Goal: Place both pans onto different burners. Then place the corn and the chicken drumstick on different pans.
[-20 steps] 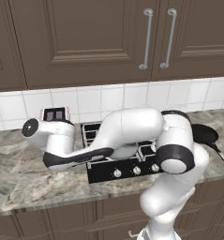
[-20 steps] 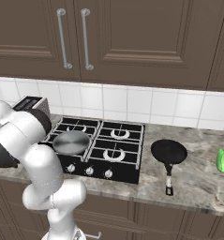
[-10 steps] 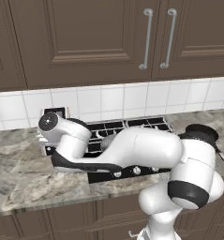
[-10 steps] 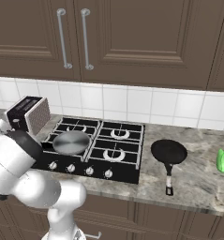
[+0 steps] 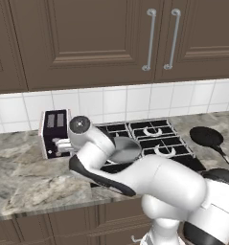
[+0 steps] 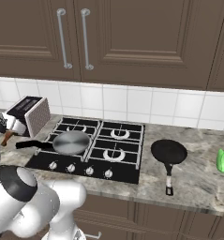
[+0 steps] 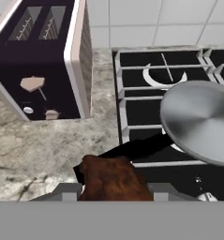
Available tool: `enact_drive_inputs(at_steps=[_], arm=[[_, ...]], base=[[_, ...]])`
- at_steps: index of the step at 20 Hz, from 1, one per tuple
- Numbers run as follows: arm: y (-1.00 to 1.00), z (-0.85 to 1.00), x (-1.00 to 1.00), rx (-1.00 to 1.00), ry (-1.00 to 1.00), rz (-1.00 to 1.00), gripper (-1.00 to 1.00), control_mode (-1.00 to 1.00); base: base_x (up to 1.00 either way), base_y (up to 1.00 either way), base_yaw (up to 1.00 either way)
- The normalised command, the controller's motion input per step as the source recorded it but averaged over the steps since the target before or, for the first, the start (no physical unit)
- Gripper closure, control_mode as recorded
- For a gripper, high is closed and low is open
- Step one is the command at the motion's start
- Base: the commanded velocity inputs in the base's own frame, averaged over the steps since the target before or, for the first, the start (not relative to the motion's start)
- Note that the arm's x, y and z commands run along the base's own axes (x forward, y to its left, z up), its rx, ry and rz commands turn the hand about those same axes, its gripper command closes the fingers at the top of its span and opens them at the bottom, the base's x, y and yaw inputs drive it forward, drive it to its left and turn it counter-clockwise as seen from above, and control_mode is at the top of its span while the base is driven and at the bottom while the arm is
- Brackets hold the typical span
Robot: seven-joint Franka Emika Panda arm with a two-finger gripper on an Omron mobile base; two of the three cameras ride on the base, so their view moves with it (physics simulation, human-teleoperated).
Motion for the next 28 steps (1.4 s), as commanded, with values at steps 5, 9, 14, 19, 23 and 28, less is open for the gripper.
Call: enact_drive_inputs(at_steps=[5,9,14,19,23,28], arm=[[-0.47,0.00,-0.07,0.00,0.00,0.09,1.00,-1.00],[-0.44,0.00,-0.04,-0.02,0.00,0.05,1.00,-1.00],[-0.43,0.00,0.00,-0.01,0.00,0.02,1.00,-1.00],[-0.38,0.00,0.00,-0.01,0.00,0.00,1.00,-1.00],[-0.33,-0.06,0.11,0.00,0.00,0.00,1.00,-1.00],[-0.38,-0.02,0.16,0.00,0.00,0.00,1.00,-1.00]], base=[[0.00,0.00,0.00],[0.00,0.00,0.00],[0.00,0.00,0.00],[0.00,0.00,0.00],[0.00,0.00,0.00],[0.00,0.00,0.00]])
